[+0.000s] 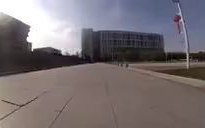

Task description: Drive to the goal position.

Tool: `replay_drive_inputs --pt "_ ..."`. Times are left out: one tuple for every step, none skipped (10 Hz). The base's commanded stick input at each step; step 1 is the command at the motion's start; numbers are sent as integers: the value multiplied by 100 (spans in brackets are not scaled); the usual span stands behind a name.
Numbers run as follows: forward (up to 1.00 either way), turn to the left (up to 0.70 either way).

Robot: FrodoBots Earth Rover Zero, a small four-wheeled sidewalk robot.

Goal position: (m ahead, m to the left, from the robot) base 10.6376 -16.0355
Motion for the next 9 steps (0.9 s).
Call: replay_drive_inputs --pt "100 0" --pt "100 0" --pt "100 -39" --pt "100 -40" --pt "100 -40" --pt "100 -40" --pt "100 -40" --pt "100 -40" --pt "100 -40"
